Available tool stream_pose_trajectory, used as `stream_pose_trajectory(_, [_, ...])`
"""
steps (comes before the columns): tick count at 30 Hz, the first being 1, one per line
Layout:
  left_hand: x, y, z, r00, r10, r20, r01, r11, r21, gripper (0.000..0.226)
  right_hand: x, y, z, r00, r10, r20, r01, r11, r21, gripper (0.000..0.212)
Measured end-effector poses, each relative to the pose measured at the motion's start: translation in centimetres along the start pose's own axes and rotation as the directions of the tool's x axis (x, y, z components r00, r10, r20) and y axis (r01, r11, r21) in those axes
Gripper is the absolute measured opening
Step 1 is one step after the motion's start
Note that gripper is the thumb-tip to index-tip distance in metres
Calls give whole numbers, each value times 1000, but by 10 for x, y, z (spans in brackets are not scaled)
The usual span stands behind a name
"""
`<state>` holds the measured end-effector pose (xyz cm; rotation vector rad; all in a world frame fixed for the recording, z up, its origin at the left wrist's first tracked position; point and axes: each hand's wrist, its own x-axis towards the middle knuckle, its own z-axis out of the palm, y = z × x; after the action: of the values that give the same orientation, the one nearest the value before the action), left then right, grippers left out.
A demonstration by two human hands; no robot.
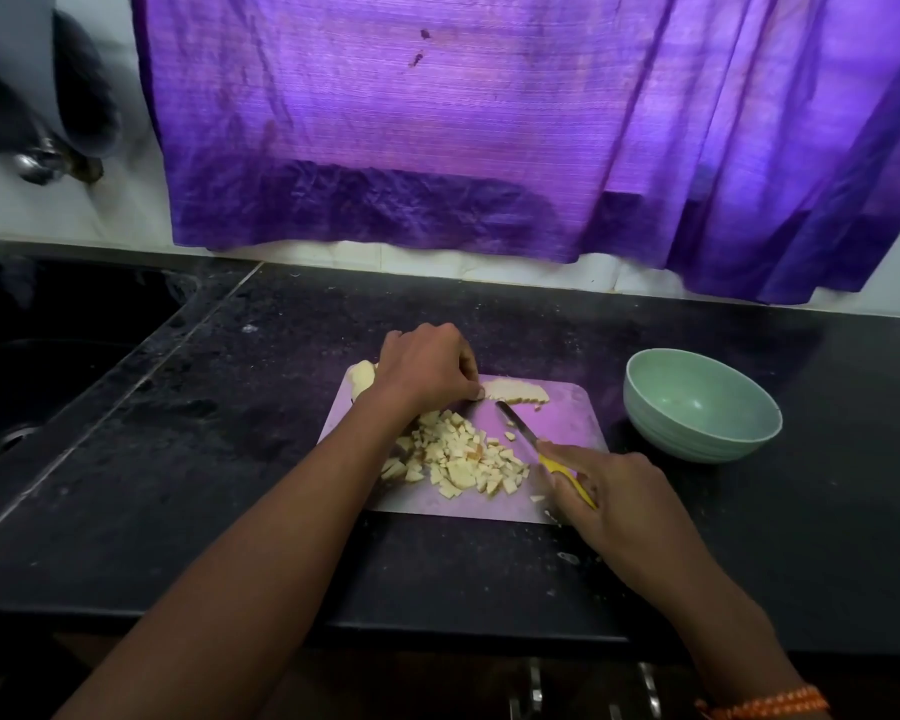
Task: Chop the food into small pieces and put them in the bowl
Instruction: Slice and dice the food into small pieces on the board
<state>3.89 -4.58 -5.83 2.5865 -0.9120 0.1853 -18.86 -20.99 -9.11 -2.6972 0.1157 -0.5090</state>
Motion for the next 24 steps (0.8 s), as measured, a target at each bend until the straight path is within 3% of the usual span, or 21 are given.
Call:
stream_pose_trajectory(5, [-1, -1, -2, 1000, 7, 6, -7, 999, -38, 9, 4, 8, -3, 992, 38, -119, -20, 989, 150, 36])
stream_pose_trajectory(7, [-2, 0, 1, 1000, 10, 1, -9, 995, -98, 9, 12, 20, -6, 983, 78, -165, -66, 995, 72, 35])
stream_pose_trajectory(11, [-4, 10, 10, 995, 95, 20, -91, 983, -161, 32, 23, 31, -9, 979, 115, -167, -122, 992, -36, 28])
stream_pose_trajectory(18, [-5, 25, 29, 967, 233, 106, -227, 972, -69, 45, 29, 36, -2, 973, 136, -188, -150, 987, -62, 33])
stream_pose_trajectory(24, [-7, 29, 16, 980, 194, 45, -186, 971, -153, 38, 22, 37, -4, 981, 138, -135, -117, 981, 152, 27])
